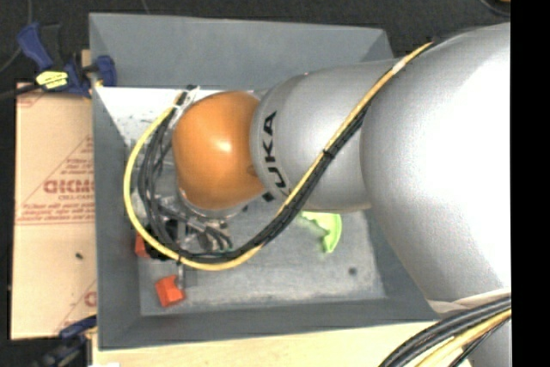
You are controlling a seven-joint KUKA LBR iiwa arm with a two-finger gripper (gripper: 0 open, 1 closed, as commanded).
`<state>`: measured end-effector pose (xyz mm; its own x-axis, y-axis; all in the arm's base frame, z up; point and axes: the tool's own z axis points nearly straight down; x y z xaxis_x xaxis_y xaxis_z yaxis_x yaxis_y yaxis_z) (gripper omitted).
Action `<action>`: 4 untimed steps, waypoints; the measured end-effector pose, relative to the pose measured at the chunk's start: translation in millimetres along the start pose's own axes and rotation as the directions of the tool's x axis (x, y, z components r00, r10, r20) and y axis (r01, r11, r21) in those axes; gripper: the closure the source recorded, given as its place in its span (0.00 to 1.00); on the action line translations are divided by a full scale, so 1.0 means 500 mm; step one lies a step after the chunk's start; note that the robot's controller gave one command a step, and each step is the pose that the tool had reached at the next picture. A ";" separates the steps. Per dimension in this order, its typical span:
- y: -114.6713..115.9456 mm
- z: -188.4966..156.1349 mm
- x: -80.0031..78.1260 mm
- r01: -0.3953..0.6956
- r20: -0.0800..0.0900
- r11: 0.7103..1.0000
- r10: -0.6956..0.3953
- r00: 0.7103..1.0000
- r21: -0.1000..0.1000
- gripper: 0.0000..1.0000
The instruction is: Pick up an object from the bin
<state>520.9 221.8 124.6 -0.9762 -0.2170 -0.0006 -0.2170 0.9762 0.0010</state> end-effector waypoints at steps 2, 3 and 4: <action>-0.021 -0.067 -0.032 0.313 0.002 0.950 -0.313 0.950 -0.001 1.00; -0.022 -0.067 -0.032 0.311 0.001 0.950 -0.311 0.950 -0.001 1.00; 0.003 0.011 -0.097 0.542 0.010 0.840 -0.542 0.840 0.003 1.00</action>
Offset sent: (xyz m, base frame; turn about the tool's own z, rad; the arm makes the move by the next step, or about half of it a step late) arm 0.0172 -0.0062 0.0330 -0.3229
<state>568.0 234.0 118.9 -0.7024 -0.7117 -0.0110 -0.7117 0.7025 -0.0025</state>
